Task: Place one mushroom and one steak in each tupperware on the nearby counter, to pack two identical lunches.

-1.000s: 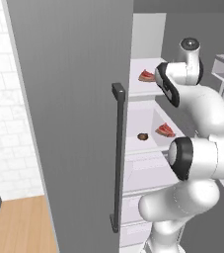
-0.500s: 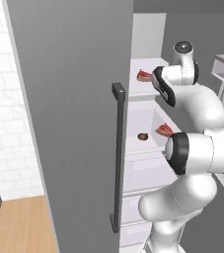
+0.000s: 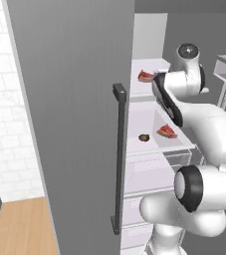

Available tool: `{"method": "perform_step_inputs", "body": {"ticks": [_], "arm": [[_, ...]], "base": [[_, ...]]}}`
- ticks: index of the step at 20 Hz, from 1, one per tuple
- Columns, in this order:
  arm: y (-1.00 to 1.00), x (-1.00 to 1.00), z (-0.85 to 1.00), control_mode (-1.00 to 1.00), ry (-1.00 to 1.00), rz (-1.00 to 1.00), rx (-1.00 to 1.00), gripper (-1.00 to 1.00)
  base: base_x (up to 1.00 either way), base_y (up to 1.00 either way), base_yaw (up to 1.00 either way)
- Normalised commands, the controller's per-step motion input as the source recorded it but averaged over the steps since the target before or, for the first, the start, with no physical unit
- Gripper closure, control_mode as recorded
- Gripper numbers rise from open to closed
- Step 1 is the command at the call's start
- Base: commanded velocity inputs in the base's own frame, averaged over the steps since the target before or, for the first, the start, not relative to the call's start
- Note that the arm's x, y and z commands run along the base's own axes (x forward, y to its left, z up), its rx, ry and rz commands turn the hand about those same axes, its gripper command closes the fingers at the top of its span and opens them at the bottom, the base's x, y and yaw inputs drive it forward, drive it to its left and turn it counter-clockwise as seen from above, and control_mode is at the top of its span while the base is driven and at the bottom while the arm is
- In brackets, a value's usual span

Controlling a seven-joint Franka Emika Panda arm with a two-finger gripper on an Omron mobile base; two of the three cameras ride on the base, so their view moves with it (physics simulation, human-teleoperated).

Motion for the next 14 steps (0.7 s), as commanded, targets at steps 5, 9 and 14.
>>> {"method": "perform_step_inputs", "body": {"ticks": [5, 9, 14], "arm": [[0.66, -1.00, 0.00, -1.00, -0.20, 0.04, -0.06, 1.00], [0.20, -1.00, -0.06, -1.00, -0.02, 0.08, -0.02, 1.00], [0.00, -1.00, -0.37, -1.00, 0.12, 0.13, -0.02, 1.00]], "base": [[0.00, 0.00, 0.00], [0.00, 0.00, 0.00], [0.00, 0.00, 0.00]]}}
